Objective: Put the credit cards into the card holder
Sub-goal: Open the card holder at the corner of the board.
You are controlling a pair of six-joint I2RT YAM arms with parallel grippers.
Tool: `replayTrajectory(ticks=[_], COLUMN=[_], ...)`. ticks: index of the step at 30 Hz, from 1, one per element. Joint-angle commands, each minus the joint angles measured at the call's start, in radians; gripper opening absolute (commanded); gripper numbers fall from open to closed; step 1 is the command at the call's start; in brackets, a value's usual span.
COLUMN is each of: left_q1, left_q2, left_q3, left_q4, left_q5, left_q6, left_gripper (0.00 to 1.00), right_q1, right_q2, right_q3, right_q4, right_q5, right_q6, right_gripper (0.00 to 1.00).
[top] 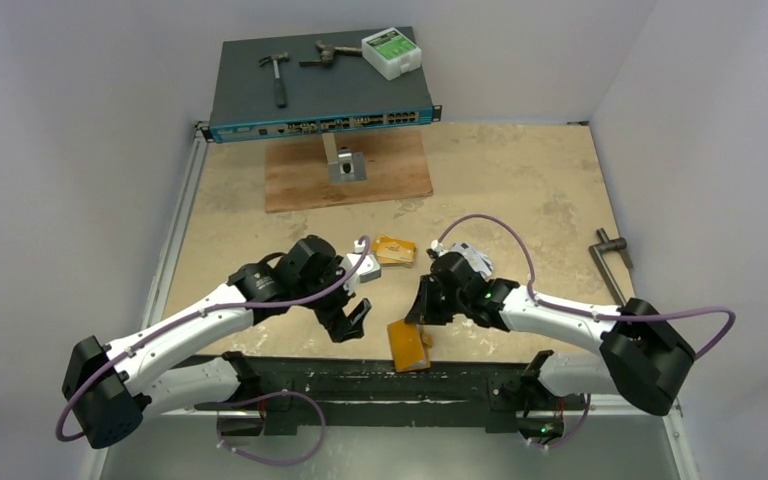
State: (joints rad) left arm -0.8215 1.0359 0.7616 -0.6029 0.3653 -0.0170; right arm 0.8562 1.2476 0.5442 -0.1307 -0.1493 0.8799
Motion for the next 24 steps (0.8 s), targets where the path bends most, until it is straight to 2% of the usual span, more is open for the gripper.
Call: replayTrajectory(ticks=[1,4,6,8,12,19,24], left_q1=[-0.007,-0.033,-0.081,-0.128,-0.19,-0.244,-0.278], left_q2=[0.021,0.041,0.052,0.07,0.096,0.13,0.153], left_q3=[0.093,0.148,0.18,0.209,0.198,0.145,0.159], left_q4=[-0.033,-0.07,-0.086,-0.076,0.016,0.131,0.16], left_q5=[-0.031,-0.06,-0.113,-0.19,-0.316,-0.383,-0.416], left_q6=[0.075,0.107,0.129,0.125,0.12,0.095,0.087], left_gripper=[0.85,0.86,0.87,0.87,0.87,0.88,0.89], right_q1=[-0.026,-0.028,-0.025,-0.025,-0.019,0.063,0.098], right_q2=[0.019,0.01,-0.01,-0.033,-0.045,0.013,0.104], right_q3=[0.063,0.118,0.152,0.168,0.196,0.275,0.384], right_q4=[-0.028,-0.121,-0.193,-0.227,-0.246,-0.317,-0.431], right_q5=[0.013,0.136,0.273,0.327,0.34,0.433,0.483], right_q6=[0.077,0.166,0.277,0.376,0.506,0.665,0.71], right_gripper=[0.0,0.0,0.0,0.0,0.0,0.0,0.0])
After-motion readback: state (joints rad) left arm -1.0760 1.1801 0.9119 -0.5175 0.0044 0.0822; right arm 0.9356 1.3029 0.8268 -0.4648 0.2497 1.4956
